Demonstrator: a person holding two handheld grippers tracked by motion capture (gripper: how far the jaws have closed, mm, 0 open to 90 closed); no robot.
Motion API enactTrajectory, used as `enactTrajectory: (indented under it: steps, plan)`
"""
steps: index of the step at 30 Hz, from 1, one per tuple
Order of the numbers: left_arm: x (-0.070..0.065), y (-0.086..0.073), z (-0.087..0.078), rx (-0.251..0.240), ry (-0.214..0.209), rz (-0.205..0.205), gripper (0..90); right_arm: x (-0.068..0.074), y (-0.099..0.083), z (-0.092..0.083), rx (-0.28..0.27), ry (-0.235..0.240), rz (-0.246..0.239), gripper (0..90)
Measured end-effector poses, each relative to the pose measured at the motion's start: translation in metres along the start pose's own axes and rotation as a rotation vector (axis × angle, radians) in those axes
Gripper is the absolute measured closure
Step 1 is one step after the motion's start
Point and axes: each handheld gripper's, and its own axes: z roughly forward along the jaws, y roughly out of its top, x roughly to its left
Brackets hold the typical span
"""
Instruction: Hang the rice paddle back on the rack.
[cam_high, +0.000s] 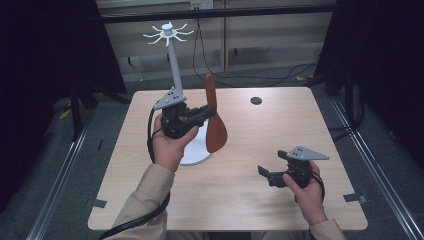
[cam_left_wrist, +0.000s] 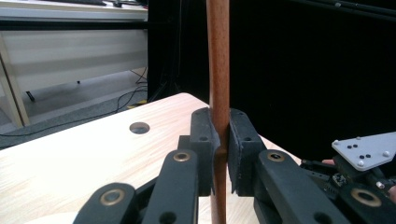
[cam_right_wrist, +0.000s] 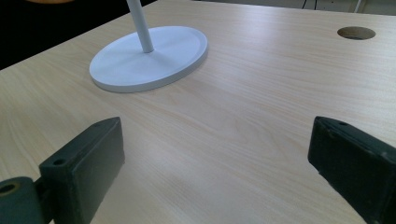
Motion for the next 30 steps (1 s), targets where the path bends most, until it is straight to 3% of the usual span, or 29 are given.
enactTrajectory:
  steps: [13, 30]
  plan:
    - [0.007, 0.016, -0.005, -0.009, 0.027, 0.005, 82.4, -0.001, -0.001, 0.000, 0.003, -0.005, -0.003, 3.4]
    - [0.014, 0.044, -0.011, -0.058, 0.054, 0.016, 82.4, -0.001, -0.001, -0.001, -0.003, -0.004, 0.001, 3.4]
